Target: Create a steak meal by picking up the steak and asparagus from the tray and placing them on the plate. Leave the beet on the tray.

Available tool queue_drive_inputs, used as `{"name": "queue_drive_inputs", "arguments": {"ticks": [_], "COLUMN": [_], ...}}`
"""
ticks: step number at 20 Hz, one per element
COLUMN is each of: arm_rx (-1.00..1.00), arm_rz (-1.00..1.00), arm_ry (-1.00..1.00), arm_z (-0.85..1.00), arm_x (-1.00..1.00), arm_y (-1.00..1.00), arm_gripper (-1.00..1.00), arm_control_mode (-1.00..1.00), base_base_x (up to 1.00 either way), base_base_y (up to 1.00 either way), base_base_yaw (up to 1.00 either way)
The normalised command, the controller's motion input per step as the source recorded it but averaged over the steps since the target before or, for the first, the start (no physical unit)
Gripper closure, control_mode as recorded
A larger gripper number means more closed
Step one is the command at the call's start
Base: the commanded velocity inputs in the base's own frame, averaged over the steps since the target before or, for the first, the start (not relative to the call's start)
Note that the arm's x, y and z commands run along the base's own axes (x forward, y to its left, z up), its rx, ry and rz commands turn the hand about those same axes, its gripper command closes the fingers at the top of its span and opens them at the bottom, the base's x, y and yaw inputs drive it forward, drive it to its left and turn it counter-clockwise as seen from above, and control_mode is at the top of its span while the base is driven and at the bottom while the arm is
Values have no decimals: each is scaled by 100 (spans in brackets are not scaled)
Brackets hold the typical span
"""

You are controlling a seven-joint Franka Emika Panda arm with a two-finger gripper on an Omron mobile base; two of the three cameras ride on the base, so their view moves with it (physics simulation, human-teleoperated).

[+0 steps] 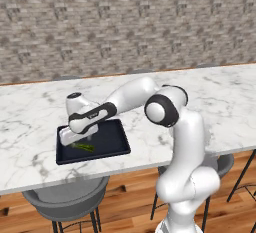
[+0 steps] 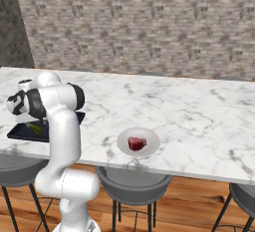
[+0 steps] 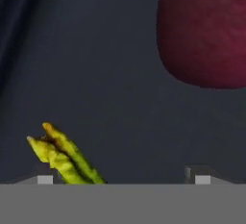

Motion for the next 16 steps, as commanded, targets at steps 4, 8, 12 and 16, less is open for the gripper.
{"name": "queue_drive_inputs", "arguments": {"ticks": [4,8,12,16], "arm_rx": [-5,-3,0,3], "arm_rz": [4,0,-4,1], "arm_ry": [0,0,-6,-13], "arm_z": [-53,-46,-8,26], "arm_x": [21,-4,-14,-11], "arm_y": [11,-4,-37,-49], "arm_gripper": [100,100,100,100], "arm_control_mode": [-100,-100,-100,-100], "base_base_x": [0,0,0,0], "base_base_y": [0,0,0,0], "base_base_yaw": [0,0,0,0]}}
